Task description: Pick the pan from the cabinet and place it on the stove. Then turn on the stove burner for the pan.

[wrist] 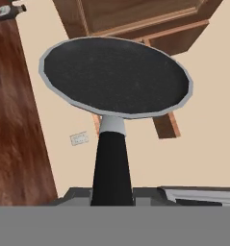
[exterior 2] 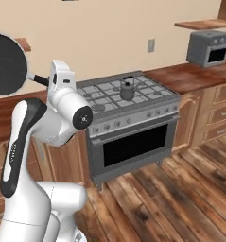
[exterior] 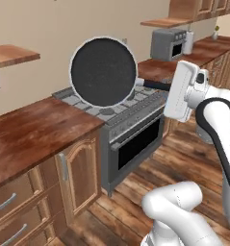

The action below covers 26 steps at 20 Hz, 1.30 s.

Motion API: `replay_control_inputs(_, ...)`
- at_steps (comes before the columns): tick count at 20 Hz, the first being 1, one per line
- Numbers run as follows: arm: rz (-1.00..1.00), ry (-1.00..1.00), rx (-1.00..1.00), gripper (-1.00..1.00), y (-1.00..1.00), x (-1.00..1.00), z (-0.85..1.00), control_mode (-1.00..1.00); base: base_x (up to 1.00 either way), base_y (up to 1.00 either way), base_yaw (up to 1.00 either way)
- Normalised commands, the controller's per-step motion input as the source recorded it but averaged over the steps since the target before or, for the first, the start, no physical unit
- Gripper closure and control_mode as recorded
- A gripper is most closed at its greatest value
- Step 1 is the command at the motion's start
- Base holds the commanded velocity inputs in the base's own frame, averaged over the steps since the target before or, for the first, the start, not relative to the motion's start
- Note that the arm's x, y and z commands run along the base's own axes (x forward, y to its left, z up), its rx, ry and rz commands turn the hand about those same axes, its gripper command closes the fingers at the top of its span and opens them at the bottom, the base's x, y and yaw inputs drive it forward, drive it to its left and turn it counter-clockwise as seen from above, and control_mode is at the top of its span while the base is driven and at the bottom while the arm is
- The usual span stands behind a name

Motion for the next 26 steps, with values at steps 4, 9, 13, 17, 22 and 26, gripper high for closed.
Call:
replay_control_inputs(4,0.00,0.00,0.00,1.00,0.00,0.00,0.00,1.00,0.54,-0.02,0.39)
replay_control_inputs(9,0.00,0.00,0.00,1.00,0.00,0.00,0.00,1.00,0.62,-0.18,0.40)
replay_control_inputs(13,0.00,0.00,0.00,1.00,0.00,0.00,0.00,1.00,0.61,-0.29,0.40)
replay_control_inputs(17,0.00,0.00,0.00,1.00,0.00,0.00,0.00,1.00,0.56,-0.25,0.39)
replay_control_inputs(22,0.00,0.00,0.00,1.00,0.00,0.00,0.00,1.00,0.54,-0.20,0.32)
replay_control_inputs(26,0.00,0.00,0.00,1.00,0.00,0.00,0.00,1.00,0.59,-0.14,0.20)
